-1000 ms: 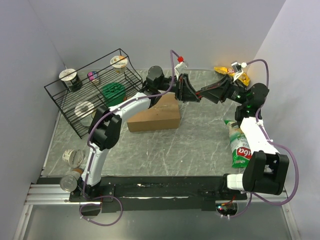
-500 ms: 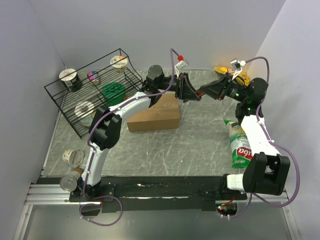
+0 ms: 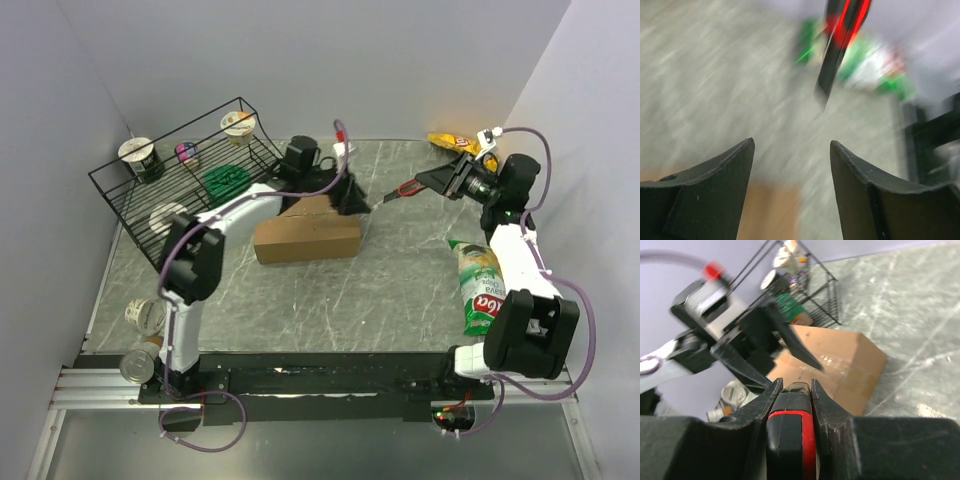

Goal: Unpack the express box
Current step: Cut the express box at the center of the board.

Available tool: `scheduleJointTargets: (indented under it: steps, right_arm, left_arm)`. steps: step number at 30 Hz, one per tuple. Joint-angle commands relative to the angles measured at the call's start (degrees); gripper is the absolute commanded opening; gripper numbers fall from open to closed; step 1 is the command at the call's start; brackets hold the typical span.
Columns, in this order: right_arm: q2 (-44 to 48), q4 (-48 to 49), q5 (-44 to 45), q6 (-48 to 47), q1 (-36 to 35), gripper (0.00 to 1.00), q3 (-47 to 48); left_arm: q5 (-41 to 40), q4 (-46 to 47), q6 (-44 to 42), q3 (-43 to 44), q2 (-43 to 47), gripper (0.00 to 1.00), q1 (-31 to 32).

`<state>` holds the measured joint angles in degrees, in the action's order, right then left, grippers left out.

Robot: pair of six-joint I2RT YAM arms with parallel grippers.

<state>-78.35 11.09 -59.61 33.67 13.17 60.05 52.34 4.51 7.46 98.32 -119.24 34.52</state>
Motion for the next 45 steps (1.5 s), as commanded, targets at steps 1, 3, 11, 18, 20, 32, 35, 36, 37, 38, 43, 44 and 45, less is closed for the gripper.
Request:
scheduleJointTargets:
  steps: [1,3,11,18,20,32,35,36,37,38,43,44,45]
  right_arm:
    - [-1.54,3.68,10.26,2.28,-0.16,0.0,-3.36]
    - [-2.59,7.52,12.58,4.63,-0.77,0.0,-4.41]
    - [-7.34,15.53,25.33,6.94,-5.34,0.0,-5.04]
    - [-9.45,15.29,29.72,4.66,-11.23,0.0,-3.98]
    - [-9.81,13.44,30.95,3.25,-12.29,0.0,-3.28]
    - [-14.46,11.58,32.19,0.87,-15.98,0.0,0.85]
    - [-15.43,12.02,32.11,1.4,-16.16,0.0,1.29]
    - [-15.78,12.11,32.02,1.48,-16.24,0.0,1.38]
    - [-15.96,11.94,32.02,1.49,-16.24,0.0,1.73]
    - [-16.13,12.11,31.93,1.75,-16.33,0.0,1.74]
    - [-16.75,12.29,30.7,3.41,-16.33,0.0,1.47]
    - [-16.84,12.2,30.61,3.51,-16.33,0.0,1.56]
    - [-16.75,11.94,30.26,3.59,-16.42,0.0,1.56]
  left_arm:
    - [-8.82,-17.86,-30.98,-7.43,11.39,0.68,-1.04]
    - [-11.46,-18.49,-39.34,-13.21,15.17,0.69,-0.69]
    - [-17.52,-9.36,-50.88,-26.33,20.1,0.71,0.28]
    - [-18.94,-6.98,-49.39,-25.46,16.41,0.69,0.55]
    - [-18.76,-7.06,-48.86,-25.2,15.88,0.69,0.55]
    - [-17.01,-7.5,-45.17,-24.24,13.77,0.66,0.46]
    - [-16.83,-7.94,-44.91,-23.44,13.25,0.66,0.46]
    - [-16.74,-8.2,-44.82,-23.27,13.07,0.66,0.46]
    - [-16.65,-8.47,-44.82,-23.09,12.81,0.66,0.46]
    - [-16.65,-8.56,-44.9,-22.83,12.72,0.65,0.46]
    - [-16.74,-8.91,-44.73,-22.04,11.84,0.65,0.28]
    - [-16.74,-8.73,-44.64,-21.95,11.75,0.65,0.28]
    - [-16.74,-8.73,-44.38,-21.95,11.66,0.65,0.28]
